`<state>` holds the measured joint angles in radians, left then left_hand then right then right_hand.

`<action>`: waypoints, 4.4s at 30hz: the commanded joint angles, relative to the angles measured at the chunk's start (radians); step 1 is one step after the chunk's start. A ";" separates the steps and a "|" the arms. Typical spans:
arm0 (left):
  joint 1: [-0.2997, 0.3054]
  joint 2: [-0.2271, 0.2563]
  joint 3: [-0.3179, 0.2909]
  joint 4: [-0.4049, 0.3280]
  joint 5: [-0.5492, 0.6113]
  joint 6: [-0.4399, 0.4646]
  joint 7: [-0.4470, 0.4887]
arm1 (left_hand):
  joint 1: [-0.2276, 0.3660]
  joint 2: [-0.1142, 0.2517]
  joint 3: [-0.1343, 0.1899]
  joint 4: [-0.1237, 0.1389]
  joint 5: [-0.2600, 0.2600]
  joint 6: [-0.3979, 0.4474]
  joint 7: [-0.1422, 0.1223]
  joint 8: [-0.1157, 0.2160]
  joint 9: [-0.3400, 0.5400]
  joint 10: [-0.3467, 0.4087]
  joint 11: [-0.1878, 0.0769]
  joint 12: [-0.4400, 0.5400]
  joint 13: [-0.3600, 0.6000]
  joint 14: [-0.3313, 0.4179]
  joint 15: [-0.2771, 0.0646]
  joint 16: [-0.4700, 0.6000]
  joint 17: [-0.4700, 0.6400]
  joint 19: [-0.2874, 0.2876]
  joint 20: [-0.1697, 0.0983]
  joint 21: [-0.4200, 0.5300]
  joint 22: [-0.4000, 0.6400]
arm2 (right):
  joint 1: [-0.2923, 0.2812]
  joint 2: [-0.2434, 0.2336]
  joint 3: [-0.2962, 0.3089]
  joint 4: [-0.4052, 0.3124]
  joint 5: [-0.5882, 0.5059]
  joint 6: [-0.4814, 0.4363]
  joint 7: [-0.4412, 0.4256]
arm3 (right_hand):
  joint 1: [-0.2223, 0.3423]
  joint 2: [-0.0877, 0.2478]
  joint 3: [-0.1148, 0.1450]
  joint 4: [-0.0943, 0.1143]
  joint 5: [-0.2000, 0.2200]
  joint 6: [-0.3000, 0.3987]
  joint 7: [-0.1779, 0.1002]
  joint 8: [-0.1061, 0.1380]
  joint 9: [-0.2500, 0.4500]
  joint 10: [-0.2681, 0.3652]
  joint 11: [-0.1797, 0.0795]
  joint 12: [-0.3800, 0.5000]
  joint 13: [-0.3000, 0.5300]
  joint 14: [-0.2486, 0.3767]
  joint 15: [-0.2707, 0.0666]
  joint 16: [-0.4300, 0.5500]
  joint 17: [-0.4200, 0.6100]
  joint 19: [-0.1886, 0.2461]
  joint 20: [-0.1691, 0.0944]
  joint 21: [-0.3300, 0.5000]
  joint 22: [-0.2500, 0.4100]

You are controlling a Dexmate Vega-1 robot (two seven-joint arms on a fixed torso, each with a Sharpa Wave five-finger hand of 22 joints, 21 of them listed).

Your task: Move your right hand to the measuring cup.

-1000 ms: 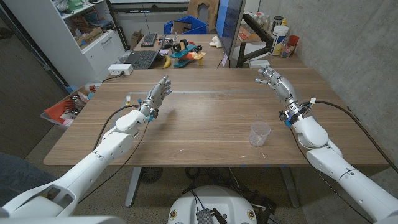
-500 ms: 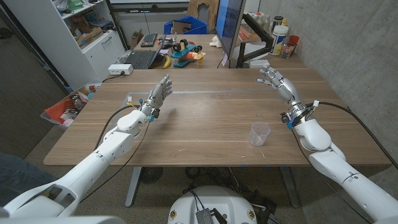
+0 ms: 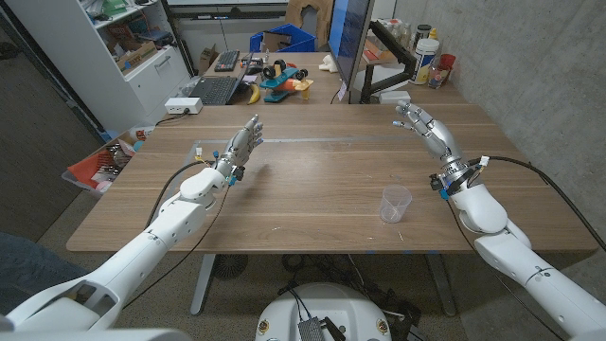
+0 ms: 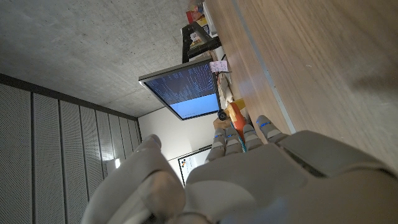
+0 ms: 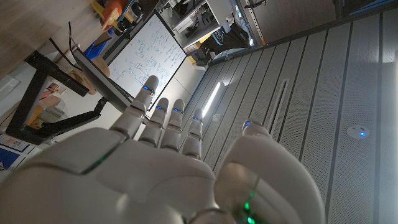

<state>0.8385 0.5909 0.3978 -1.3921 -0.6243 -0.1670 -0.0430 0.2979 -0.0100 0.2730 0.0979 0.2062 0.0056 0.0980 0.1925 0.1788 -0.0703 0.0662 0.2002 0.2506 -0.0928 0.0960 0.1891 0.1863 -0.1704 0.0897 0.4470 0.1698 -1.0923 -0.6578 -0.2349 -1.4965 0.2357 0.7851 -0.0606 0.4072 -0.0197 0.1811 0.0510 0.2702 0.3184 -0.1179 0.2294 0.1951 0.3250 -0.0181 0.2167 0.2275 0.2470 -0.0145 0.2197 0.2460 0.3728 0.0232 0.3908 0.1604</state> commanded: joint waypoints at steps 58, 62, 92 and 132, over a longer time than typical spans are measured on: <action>-0.038 -0.017 0.020 0.032 0.015 0.019 -0.003 | -0.007 0.010 -0.006 -0.013 -0.001 0.018 0.001 0.003 0.002 0.009 0.007 0.012 -0.016 0.004 -0.001 0.008 0.001 -0.011 0.007 -0.030 0.004 | -0.134 0.028 0.137 -0.074 -0.330 0.092 -0.150 | -0.014 0.002 -0.008 -0.011 0.033 0.076 -0.029 0.004 -0.003 0.065 -0.035 0.005 -0.019 0.080 -0.017 0.017 -0.022 0.087 -0.002 -0.035 0.005; -0.040 -0.017 0.022 0.032 0.017 0.023 -0.003 | -0.008 0.010 -0.007 -0.013 -0.001 0.018 0.002 0.002 0.002 0.010 0.006 0.012 -0.016 0.004 0.000 0.008 0.001 -0.011 0.007 -0.031 0.004 | -0.146 0.032 0.147 -0.079 -0.343 0.091 -0.161 | -0.015 0.001 -0.009 -0.011 0.035 0.081 -0.029 0.005 -0.003 0.068 -0.036 0.005 -0.020 0.082 -0.017 0.017 -0.023 0.090 -0.004 -0.038 0.005; -0.035 -0.005 0.022 0.001 0.028 0.033 0.009 | -0.010 0.011 -0.010 -0.015 0.001 0.021 0.002 0.001 0.003 0.009 0.008 0.012 -0.023 0.004 0.001 0.007 0.001 -0.009 0.006 -0.043 0.004 | -0.190 0.081 0.204 -0.082 -0.463 0.160 -0.228 | -0.005 -0.013 -0.012 -0.025 0.053 0.126 -0.039 0.010 -0.004 0.095 -0.039 0.007 -0.023 0.098 -0.033 0.016 -0.031 0.101 -0.015 -0.060 0.005; -0.043 -0.005 0.014 0.020 0.021 0.003 -0.019 | -0.014 0.012 -0.015 -0.018 0.002 0.030 0.001 0.002 0.003 0.012 0.020 0.014 -0.032 0.005 0.003 0.007 0.001 -0.005 0.005 -0.060 0.005 | -0.241 0.092 0.252 -0.187 -0.800 0.099 -0.415 | 0.004 -0.021 -0.013 -0.036 0.079 0.153 -0.053 0.004 -0.005 0.100 -0.048 -0.002 -0.025 0.088 -0.048 0.006 -0.034 0.101 -0.023 -0.091 0.006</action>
<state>0.7926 0.5854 0.4176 -1.3761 -0.5980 -0.1520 -0.0535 0.2889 -0.0009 0.2591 0.0841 0.2062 0.0290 0.0929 0.1924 0.1788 -0.0591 0.0772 0.2071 0.2183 -0.0928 0.0960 0.1891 0.1865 -0.1739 0.0930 0.3880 0.1697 -1.3165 -0.5497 0.0140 -1.6476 -0.4893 0.9190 -0.4216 0.4126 -0.0329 0.1659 0.0193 0.3442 0.4700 -0.1661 0.2370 0.1911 0.4253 -0.0605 0.2166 0.1999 0.3342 -0.0411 0.2282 0.2091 0.4743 0.0036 0.3028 0.1604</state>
